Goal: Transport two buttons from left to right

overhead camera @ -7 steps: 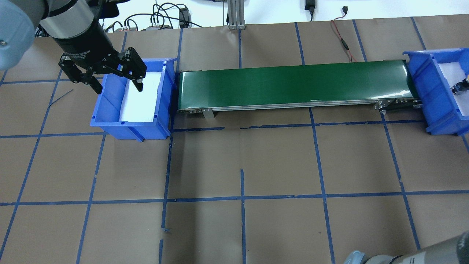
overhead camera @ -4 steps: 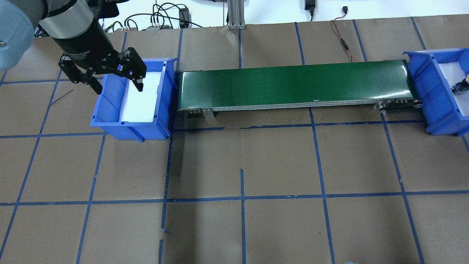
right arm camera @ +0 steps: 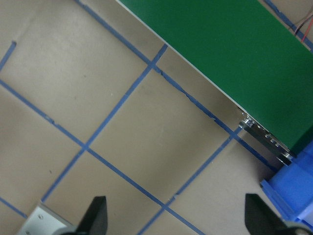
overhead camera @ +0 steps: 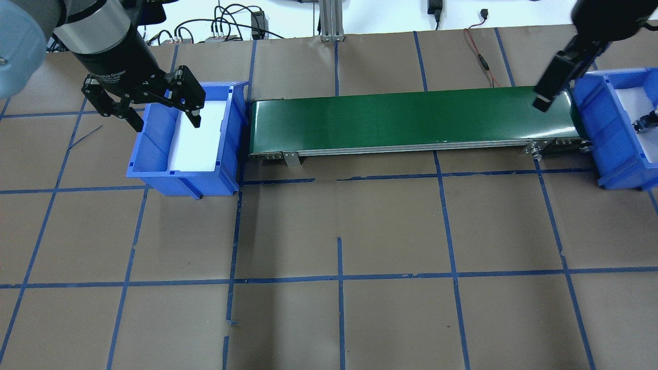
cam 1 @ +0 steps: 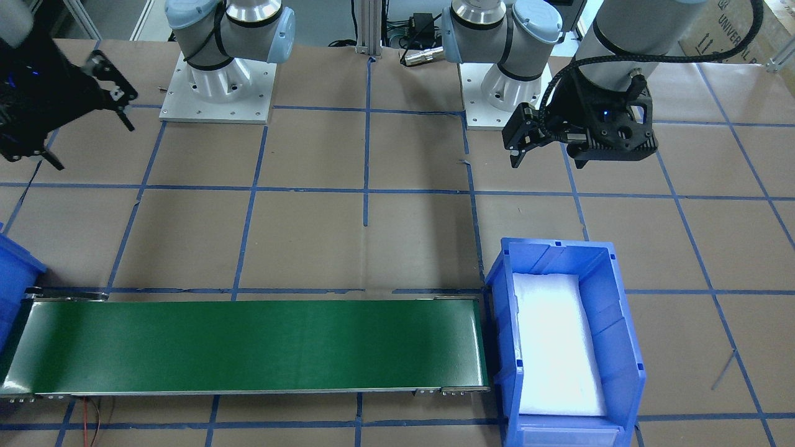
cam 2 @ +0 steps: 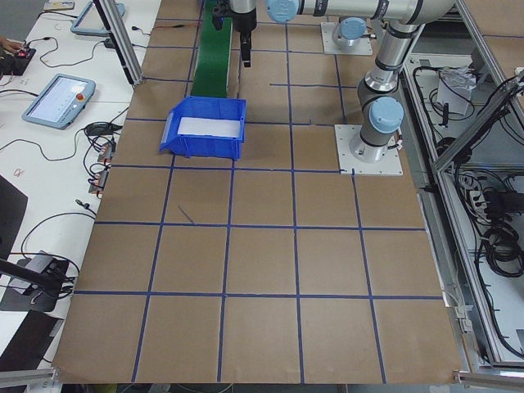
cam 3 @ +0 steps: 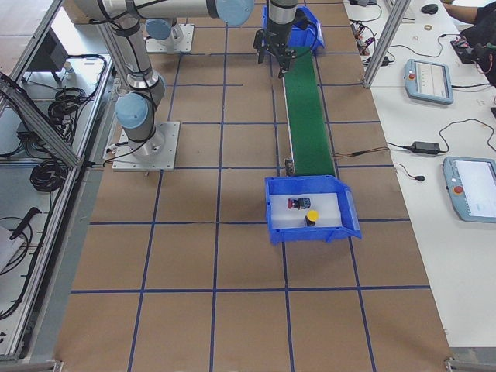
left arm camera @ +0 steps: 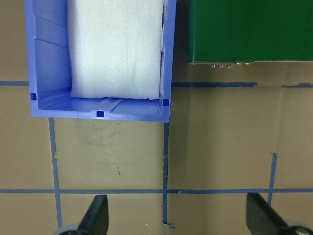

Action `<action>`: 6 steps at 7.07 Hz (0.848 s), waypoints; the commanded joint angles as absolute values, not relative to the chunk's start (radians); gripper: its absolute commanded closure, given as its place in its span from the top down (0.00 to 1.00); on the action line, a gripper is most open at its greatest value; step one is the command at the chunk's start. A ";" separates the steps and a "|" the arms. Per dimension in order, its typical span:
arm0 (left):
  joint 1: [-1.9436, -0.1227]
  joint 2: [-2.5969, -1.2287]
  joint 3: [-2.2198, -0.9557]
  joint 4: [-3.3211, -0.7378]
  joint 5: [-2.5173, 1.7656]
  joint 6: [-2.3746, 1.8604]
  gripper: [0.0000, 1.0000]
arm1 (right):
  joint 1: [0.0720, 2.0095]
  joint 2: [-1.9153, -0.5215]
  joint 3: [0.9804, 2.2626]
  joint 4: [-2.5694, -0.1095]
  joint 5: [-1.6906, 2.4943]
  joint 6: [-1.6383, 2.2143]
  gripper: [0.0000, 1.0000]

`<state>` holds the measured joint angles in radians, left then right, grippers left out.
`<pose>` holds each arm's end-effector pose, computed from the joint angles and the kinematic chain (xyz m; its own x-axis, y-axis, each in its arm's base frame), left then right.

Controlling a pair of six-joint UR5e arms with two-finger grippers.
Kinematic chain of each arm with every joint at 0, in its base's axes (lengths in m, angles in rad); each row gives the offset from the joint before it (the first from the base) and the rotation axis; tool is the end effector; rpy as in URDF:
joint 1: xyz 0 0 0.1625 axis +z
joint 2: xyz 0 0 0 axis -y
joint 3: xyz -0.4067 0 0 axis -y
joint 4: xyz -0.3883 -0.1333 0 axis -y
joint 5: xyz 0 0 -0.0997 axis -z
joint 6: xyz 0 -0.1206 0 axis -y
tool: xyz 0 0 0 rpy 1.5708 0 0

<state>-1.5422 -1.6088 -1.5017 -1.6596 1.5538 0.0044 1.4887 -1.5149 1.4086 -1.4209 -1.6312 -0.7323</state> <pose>-0.1211 -0.4998 0.4548 -0.9995 -0.0252 0.0172 -0.0241 0.9980 0.0576 0.0843 -0.5118 0.4852 -0.7947 -0.6068 0.0157 -0.6043 0.7934 0.0727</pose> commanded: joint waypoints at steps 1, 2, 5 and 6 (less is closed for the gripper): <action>-1.543 -1.609 -1.503 -1.660 1.554 0.009 1.00 | 1.643 -1.473 1.423 -1.492 -1.666 -0.397 1.00; -1.543 -1.609 -1.502 -1.658 1.551 0.006 1.00 | 1.647 -1.470 1.425 -1.496 -1.654 -0.273 1.00; -1.540 -1.608 -1.503 -1.658 1.552 0.011 1.00 | 1.638 -1.470 1.462 -1.638 -1.528 -0.152 1.00; -1.540 -1.608 -1.502 -1.658 1.552 0.011 1.00 | 1.626 -1.468 1.479 -1.635 -1.529 -0.156 1.00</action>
